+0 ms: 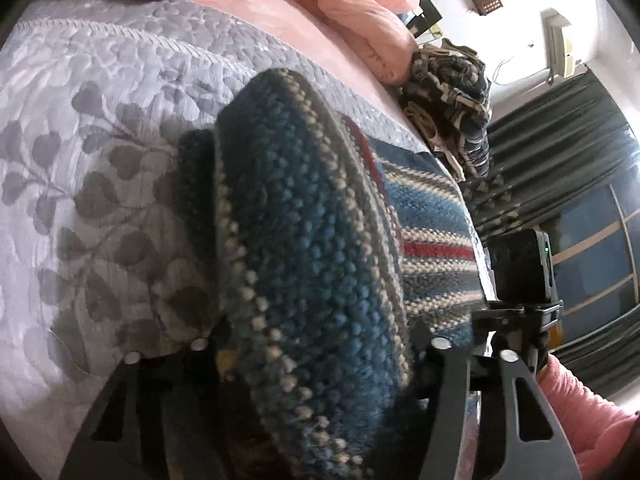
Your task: Fold small clothes
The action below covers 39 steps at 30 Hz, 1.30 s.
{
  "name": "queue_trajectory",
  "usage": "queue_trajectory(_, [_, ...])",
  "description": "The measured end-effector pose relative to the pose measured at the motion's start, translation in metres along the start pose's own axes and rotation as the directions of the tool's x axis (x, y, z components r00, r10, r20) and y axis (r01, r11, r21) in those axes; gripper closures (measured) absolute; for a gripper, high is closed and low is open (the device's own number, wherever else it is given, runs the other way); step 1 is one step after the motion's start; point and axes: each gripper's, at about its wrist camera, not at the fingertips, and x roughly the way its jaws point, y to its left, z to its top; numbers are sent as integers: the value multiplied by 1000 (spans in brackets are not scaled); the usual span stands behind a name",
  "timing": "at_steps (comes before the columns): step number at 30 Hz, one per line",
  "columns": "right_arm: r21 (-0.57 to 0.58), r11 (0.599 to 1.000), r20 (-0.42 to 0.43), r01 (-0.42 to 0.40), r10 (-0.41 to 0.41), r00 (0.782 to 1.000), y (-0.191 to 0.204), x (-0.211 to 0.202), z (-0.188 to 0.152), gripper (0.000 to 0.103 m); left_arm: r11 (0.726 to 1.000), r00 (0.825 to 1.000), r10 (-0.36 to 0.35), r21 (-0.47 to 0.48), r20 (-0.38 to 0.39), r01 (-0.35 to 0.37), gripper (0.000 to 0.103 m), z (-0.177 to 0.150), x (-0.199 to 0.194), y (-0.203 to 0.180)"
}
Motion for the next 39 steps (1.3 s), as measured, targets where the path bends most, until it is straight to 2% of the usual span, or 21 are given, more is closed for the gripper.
queue_trajectory(2, [-12, 1000, 10, -8, 8, 1000, 4, -8, -2, 45, 1000, 1000, -11, -3, 17, 11, 49, -3, -1, -3])
queue_trajectory(8, [-87, 996, 15, 24, -23, 1000, 21, -59, -21, 46, 998, 998, -56, 15, 35, 56, 51, -20, 3, -42])
queue_trajectory(16, [-103, 990, 63, 98, -92, 994, 4, -167, -74, 45, 991, 993, -117, 64, 21, 115, 51, -54, 40, -152])
queue_trajectory(22, [-54, 992, 84, 117, -112, 990, -30, -221, -119, 45, 991, 996, -88, 98, -14, 89, 51, -84, 78, -220])
queue_trajectory(26, [-16, 993, 86, 115, -113, 990, -58, -221, -137, 45, 994, 998, -55, 90, -42, 58, 51, -99, 107, -238])
queue_trajectory(30, [22, 993, 64, 114, -115, 991, -90, -201, -149, 44, 994, 996, 30, 109, -81, -21, 50, -116, 136, -241])
queue_trajectory(32, [43, 993, 61, 106, -109, 992, -101, -190, -149, 43, 990, 995, 71, 129, -75, -60, 49, -127, 142, -235])
queue_trajectory(35, [84, 995, 81, 45, -52, 995, -116, -185, -153, 40, 990, 996, 68, 128, -63, -60, 45, -131, 146, -232])
queue_trajectory(39, [89, 994, 79, 58, -65, 995, -117, -189, -158, 34, 990, 995, 83, 119, -51, -76, 40, -141, 143, -227])
